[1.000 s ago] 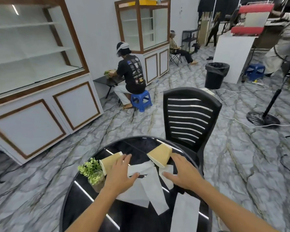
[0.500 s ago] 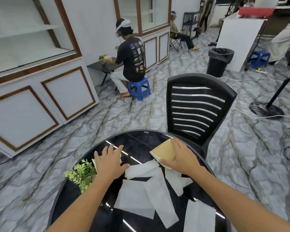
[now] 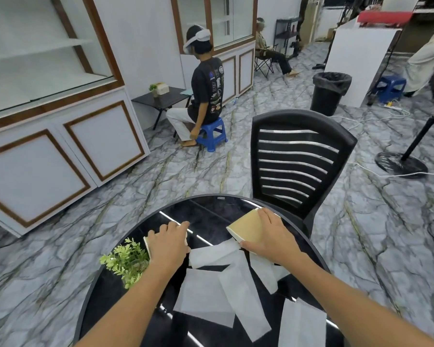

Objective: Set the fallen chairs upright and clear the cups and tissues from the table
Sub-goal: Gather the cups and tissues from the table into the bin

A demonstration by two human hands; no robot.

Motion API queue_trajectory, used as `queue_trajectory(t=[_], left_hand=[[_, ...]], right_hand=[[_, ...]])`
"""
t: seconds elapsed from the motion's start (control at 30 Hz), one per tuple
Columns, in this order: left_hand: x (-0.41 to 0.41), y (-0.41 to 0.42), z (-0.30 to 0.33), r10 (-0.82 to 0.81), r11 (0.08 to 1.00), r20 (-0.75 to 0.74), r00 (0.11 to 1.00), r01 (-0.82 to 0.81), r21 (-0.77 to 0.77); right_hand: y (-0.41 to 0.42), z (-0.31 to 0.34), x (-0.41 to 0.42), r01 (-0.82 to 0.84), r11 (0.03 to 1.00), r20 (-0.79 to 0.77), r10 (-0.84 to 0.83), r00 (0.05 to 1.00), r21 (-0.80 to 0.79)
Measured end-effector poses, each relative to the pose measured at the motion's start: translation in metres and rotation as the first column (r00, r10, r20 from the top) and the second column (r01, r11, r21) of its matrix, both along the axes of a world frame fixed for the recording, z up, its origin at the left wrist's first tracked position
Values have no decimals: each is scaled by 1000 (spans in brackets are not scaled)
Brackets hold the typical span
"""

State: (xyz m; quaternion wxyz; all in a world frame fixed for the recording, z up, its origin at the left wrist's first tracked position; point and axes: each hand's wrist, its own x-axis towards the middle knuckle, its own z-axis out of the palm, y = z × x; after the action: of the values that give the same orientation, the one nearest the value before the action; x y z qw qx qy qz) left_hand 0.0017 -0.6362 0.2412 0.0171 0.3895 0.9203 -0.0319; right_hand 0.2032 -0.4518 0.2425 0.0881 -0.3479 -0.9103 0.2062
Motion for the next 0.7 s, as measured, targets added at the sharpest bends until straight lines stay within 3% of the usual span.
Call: queue_trajectory(t=[0.5,0.7], left_hand=[[89,27,53,-153,979,59,986,143,146],[160,32,58,-305,942,193,933,266,203]], right_hand=[[-11,35,87,66,998,-54,-66,996,1],[-22,43,166,125,992,-54,-126,991,-21]])
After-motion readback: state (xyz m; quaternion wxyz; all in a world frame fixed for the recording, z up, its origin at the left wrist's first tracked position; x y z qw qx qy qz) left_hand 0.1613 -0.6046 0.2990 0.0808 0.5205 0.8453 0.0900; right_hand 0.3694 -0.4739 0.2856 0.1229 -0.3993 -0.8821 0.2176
